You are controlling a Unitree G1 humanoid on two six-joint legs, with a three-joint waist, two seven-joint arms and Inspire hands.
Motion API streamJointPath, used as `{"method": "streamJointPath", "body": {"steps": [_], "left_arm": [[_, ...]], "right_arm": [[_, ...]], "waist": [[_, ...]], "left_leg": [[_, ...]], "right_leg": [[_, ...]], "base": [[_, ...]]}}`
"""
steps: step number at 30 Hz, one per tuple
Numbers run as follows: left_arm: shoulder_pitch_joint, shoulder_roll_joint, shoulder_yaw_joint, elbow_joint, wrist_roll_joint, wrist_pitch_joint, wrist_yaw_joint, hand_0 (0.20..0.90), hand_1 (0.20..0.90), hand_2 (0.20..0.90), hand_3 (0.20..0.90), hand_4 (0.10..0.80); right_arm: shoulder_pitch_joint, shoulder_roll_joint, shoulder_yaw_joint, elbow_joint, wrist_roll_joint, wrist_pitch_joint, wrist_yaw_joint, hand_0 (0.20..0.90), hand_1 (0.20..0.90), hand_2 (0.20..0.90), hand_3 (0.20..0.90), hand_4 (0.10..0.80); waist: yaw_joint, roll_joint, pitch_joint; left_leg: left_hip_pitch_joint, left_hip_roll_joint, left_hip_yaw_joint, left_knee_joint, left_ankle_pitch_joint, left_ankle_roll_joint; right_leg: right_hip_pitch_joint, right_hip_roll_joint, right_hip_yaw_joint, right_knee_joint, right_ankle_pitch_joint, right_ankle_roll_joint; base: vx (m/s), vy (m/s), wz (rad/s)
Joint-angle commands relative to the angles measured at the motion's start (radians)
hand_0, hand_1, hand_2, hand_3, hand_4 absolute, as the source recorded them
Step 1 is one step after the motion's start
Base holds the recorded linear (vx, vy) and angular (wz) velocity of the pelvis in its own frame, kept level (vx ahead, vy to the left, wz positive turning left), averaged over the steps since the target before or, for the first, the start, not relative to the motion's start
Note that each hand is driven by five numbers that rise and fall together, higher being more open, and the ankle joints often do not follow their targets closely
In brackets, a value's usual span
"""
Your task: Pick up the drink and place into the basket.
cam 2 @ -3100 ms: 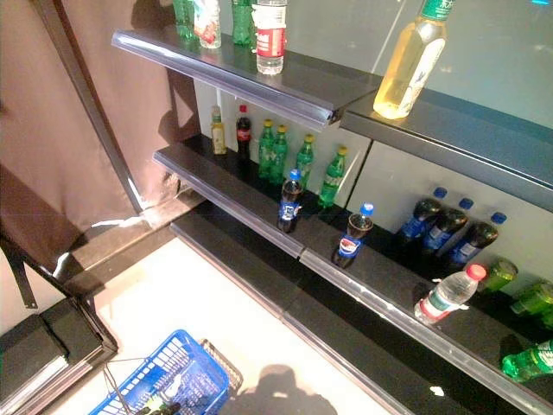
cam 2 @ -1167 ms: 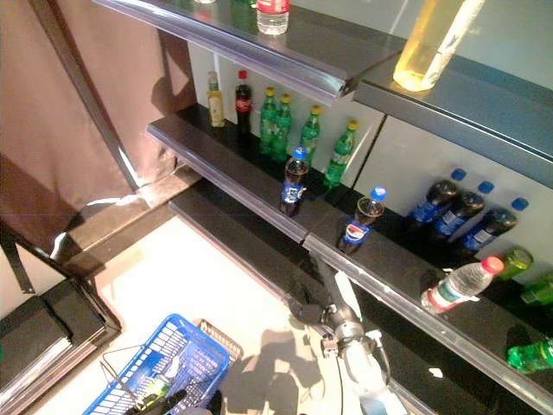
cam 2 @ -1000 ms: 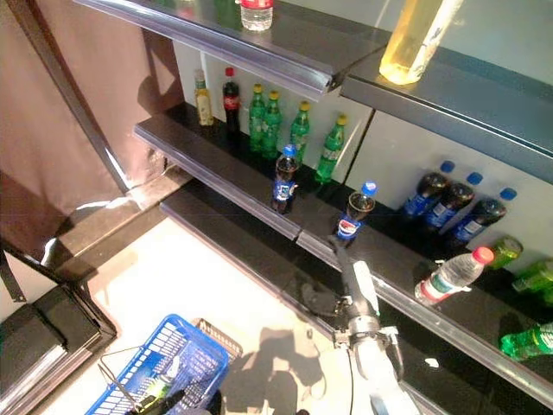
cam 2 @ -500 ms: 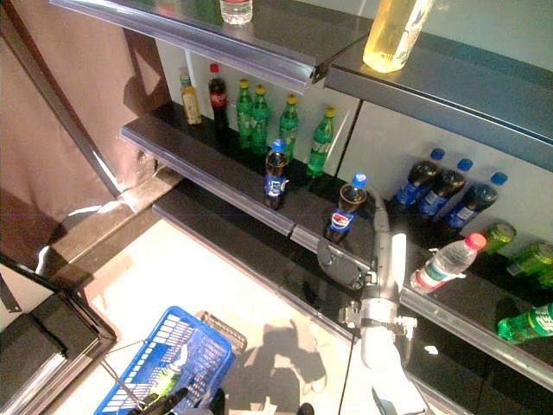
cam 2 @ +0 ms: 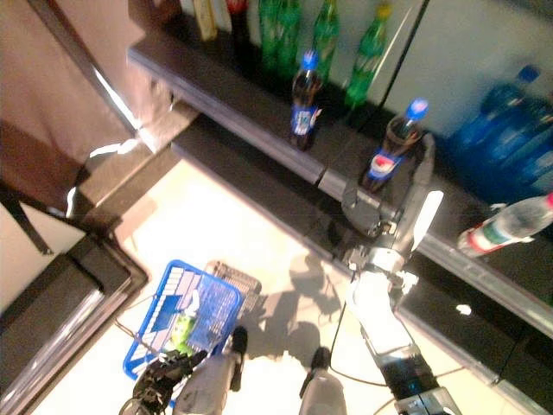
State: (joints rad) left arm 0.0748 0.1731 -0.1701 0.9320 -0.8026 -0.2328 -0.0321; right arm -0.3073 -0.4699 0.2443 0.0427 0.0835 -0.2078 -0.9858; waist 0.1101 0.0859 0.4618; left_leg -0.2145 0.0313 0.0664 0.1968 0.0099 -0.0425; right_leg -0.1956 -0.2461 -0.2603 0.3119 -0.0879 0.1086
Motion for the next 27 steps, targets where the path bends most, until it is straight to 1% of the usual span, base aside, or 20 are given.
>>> {"method": "streamJointPath", "body": {"steps": [1,3,6,11,15,19,22,26,27], "left_arm": [[0.085,0.014,-0.061,-0.077,-0.011,-0.102,-0.068,0.3,0.3,0.3,0.2,0.1],[0.077,0.017,-0.067,-0.088,-0.025,-0.113,-0.076,0.3,0.3,0.3,0.2,0.1],[0.064,0.023,-0.079,-0.112,-0.038,-0.114,-0.071,0.3,0.3,0.3,0.2,0.1],[0.043,0.034,-0.087,-0.142,-0.053,-0.101,-0.059,0.3,0.3,0.3,0.2,0.1],[0.03,0.04,-0.097,-0.152,-0.042,-0.095,-0.052,0.3,0.3,0.3,0.2,0.1],[0.023,0.054,-0.095,-0.153,-0.043,-0.088,-0.046,0.3,0.3,0.3,0.2,0.1],[0.003,0.067,-0.091,-0.15,-0.051,-0.078,-0.037,0.3,0.3,0.3,0.2,0.1],[-0.002,0.071,-0.091,-0.153,-0.055,-0.073,-0.033,0.3,0.3,0.3,0.2,0.1],[-0.021,0.081,-0.09,-0.152,-0.053,-0.059,-0.032,0.3,0.3,0.3,0.2,0.1]], "right_arm": [[-0.115,-0.019,-0.032,-0.085,-0.063,-0.053,-0.114,0.9,0.9,0.9,0.9,0.8],[-0.133,-0.014,-0.036,-0.085,-0.064,-0.05,-0.142,0.9,0.9,0.9,0.9,0.8],[-0.157,-0.007,-0.045,-0.073,-0.058,-0.051,-0.149,0.9,0.9,0.9,0.9,0.8],[-0.212,0.008,-0.059,-0.049,-0.046,-0.043,-0.177,0.9,0.9,0.9,0.9,0.8],[-0.257,0.001,-0.081,-0.032,-0.01,-0.043,-0.194,0.9,0.9,0.9,0.9,0.8],[-0.299,-0.004,-0.096,-0.011,0.051,-0.046,-0.172,0.9,0.9,0.9,0.9,0.8],[-0.345,-0.011,-0.102,0.011,0.126,-0.039,-0.117,0.9,0.9,0.9,0.9,0.8],[-0.357,-0.013,-0.103,0.018,0.148,-0.031,-0.098,0.9,0.9,0.9,0.9,0.8],[-0.405,-0.013,-0.103,0.058,0.311,-0.049,0.012,0.9,0.9,0.9,0.9,0.8]], "waist": [[0.007,-0.006,-0.027],[0.005,-0.002,-0.011],[-0.001,0.001,0.007],[0.0,-0.001,0.032],[0.004,-0.001,0.049],[0.009,-0.001,0.058],[0.012,-0.004,0.058],[0.012,-0.005,0.058],[0.017,-0.006,0.058]], "left_leg": [[-0.001,-0.009,-0.037,0.083,-0.044,-0.013],[-0.023,-0.016,-0.033,0.095,-0.047,-0.007],[-0.049,-0.02,-0.031,0.113,-0.049,0.0],[-0.08,-0.016,-0.03,0.13,-0.045,0.004],[-0.098,-0.01,-0.027,0.135,-0.043,0.004],[-0.111,-0.005,-0.024,0.142,-0.047,0.005],[-0.132,0.0,-0.023,0.141,-0.04,0.005],[-0.141,0.001,-0.023,0.142,-0.039,0.004],[-0.168,0.002,-0.022,0.138,-0.032,0.006]], "right_leg": [[-0.033,-0.005,-0.004,0.035,0.045,-0.053],[-0.055,-0.003,0.002,0.043,0.044,-0.056],[-0.078,0.003,0.013,0.052,0.044,-0.059],[-0.087,0.017,0.022,0.046,0.044,-0.066],[-0.095,0.024,0.023,0.044,0.044,-0.07],[-0.103,0.03,0.025,0.048,0.038,-0.074],[-0.119,0.035,0.027,0.043,0.04,-0.075],[-0.126,0.037,0.029,0.042,0.041,-0.075],[-0.151,0.044,0.034,0.039,0.044,-0.078]], "base": [[-0.041,0.028,0.03],[-0.052,0.022,-0.08],[-0.031,0.013,-0.08],[-0.023,-0.041,-0.13],[-0.042,-0.06,-0.05],[-0.028,-0.051,-0.03],[-0.034,-0.039,-0.04],[-0.02,-0.016,-0.07],[-0.053,-0.035,-0.11]]}}
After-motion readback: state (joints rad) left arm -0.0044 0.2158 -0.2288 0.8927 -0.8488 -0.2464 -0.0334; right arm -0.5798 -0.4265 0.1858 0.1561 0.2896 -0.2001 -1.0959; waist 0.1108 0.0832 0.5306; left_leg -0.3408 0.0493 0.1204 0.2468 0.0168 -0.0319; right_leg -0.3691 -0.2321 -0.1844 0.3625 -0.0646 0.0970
